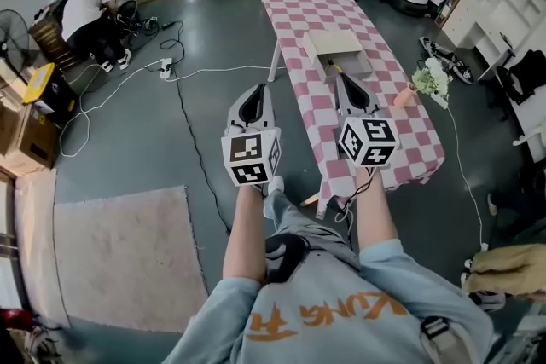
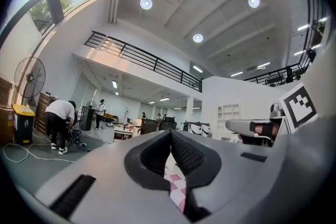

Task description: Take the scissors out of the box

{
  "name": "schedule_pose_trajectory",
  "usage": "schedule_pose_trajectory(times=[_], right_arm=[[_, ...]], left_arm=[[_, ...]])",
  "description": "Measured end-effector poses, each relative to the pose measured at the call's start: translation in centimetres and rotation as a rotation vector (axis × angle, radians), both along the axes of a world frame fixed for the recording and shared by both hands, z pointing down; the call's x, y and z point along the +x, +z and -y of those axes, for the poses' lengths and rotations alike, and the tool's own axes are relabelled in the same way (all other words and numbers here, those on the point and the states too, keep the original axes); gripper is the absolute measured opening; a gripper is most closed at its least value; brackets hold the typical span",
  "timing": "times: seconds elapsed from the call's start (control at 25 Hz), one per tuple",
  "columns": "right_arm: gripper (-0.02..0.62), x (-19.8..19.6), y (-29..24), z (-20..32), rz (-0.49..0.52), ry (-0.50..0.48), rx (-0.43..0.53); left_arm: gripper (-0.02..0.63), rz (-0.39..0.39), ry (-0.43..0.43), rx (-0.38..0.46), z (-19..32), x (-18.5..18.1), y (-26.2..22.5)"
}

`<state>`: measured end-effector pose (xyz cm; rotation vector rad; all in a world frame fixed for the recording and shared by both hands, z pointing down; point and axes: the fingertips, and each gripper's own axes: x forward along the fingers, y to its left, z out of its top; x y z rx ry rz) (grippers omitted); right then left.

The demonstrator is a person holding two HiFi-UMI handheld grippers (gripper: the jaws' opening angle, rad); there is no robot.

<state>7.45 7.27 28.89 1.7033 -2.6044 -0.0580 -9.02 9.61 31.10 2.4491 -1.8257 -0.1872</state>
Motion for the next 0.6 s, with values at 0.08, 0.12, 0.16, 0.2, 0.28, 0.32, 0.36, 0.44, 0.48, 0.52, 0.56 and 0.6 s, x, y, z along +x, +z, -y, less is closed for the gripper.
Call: schedule_pose_trajectory(times=[0.08,0.12,0.16,0.2,0.28,0.32,0.36,0.44,0.48,0.52,0.56,0.6], right_arm=[[-0.003,0.0,0.9,1.9,0.012,0.001,-0.018],[-0.003,-0.1,1.4,2.9,0.017,0.001,-0.027],[-0.003,-0.1,1.9,3.9,0.022,0.000,-0.036],[-0.003,-0.1,2.5,5.0,0.028,0.001,-0.046],[-0.003,0.2,3.8,7.4,0.045,0.011,-0.069],[-0.003,0.4,4.4,8.7,0.056,0.021,-0.082],[-0.003,0.7,5.0,10.0,0.065,0.031,-0.094],[-0.003,1.0,5.9,12.6,0.079,0.047,-0.115],[-0.003,1.0,6.3,14.1,0.081,0.051,-0.121],[-0.003,1.0,6.6,15.6,0.081,0.053,-0.126],[-0.003,0.9,6.9,17.1,0.079,0.056,-0.131],[-0.003,0.9,7.4,18.5,0.079,0.058,-0.139]], left_arm=[[0.020,0.008,0.006,-0.027,1.7,0.1,1.2],[0.020,0.010,0.007,-0.043,2.7,0.2,2.0],[0.020,0.012,0.008,-0.058,3.7,0.2,2.7],[0.020,0.015,0.008,-0.073,4.8,0.1,3.5],[0.020,0.026,0.015,-0.102,6.9,0.3,4.7],[0.020,0.032,0.021,-0.115,8.0,0.4,5.2],[0.020,0.038,0.027,-0.126,9.0,0.5,5.6],[0.020,0.052,0.037,-0.145,11.4,0.8,6.3],[0.020,0.058,0.040,-0.154,12.7,0.9,6.7],[0.020,0.062,0.043,-0.163,14.2,0.9,7.0],[0.020,0.068,0.046,-0.174,15.8,0.9,7.3],[0.020,0.075,0.050,-0.185,17.3,0.9,7.6]])
